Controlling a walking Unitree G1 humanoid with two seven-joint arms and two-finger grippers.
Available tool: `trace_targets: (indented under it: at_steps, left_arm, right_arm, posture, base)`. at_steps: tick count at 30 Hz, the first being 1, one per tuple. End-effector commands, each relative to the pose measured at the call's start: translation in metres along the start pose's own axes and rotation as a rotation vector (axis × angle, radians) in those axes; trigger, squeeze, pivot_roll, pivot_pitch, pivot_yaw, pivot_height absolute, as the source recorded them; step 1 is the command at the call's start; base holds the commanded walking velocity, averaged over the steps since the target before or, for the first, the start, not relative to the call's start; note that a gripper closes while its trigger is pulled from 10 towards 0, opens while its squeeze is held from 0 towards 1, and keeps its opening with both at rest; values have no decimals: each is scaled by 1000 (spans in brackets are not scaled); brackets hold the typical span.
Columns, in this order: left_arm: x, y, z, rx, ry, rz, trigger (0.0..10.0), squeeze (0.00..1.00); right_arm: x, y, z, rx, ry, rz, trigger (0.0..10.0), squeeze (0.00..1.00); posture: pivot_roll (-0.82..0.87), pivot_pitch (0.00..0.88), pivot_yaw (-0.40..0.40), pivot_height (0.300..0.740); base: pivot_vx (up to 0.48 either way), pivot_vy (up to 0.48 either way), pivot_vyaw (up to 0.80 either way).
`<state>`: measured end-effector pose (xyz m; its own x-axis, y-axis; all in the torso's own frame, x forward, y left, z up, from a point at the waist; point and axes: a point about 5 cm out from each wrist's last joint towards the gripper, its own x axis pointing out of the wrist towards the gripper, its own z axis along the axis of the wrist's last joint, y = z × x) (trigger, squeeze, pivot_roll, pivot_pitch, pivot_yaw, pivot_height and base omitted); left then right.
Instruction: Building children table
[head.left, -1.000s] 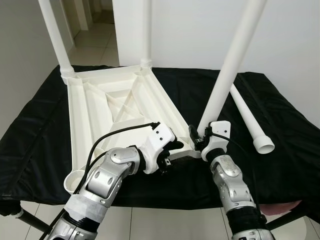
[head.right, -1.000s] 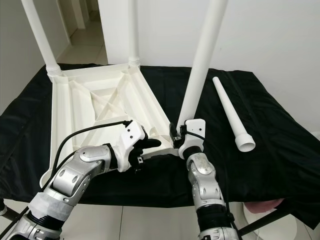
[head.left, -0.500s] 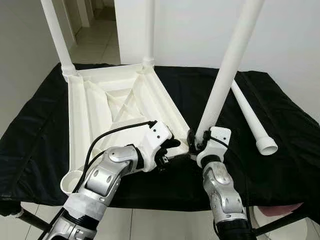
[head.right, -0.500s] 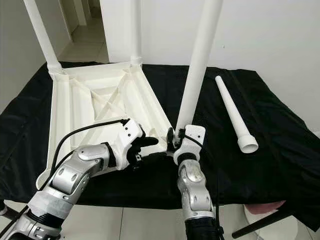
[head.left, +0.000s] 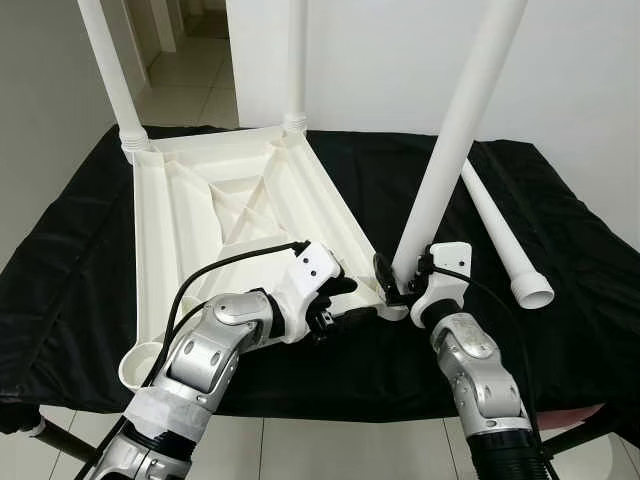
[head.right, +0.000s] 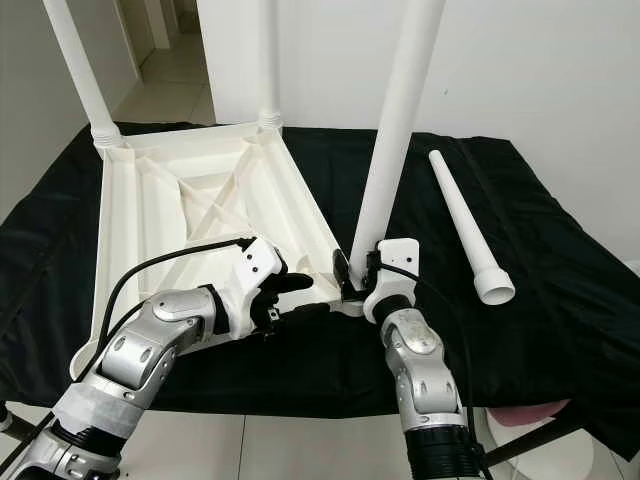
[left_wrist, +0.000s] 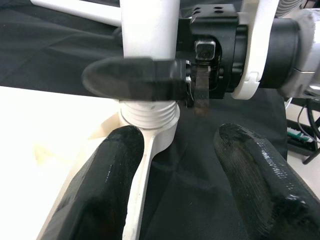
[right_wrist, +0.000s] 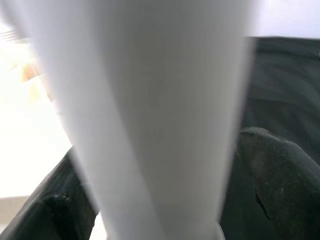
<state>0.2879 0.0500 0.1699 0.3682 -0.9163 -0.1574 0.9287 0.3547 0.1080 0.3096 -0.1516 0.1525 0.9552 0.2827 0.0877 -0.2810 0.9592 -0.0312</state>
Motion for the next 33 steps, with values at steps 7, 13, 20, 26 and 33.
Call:
trace_targets:
  at_steps: [7,13,20,26,33]
  left_arm:
    - [1,5,1,12,5,69,10000,0]
    - [2,6,3,18,2,64,10000,0]
    - [1,6,3,18,1,69,10000,0]
    - [0,5,2,19,4,72,10000,0]
    - [1,5,3,23,6,63,10000,0]
  right_arm:
    - [9,-6,1,-79,7,194,10000,0]
    - [21,-7,-3,-110,34,318,10000,0]
    - [23,-1,-15,-101,91,460,1098,0]
    - [20,-3,-24,-88,120,491,0,0]
    - [18,-7,-32,-75,136,474,9608,0]
  posture:
    - [28,38,-7,740]
    - [35,33,-8,740]
    - [46,28,-11,740]
    - [56,24,-12,740]
    - [53,14,-6,740]
  base:
    - [0,0,0]
    - [0,0,0]
    - [0,0,0]
    - [0,0,0]
    - [0,0,0]
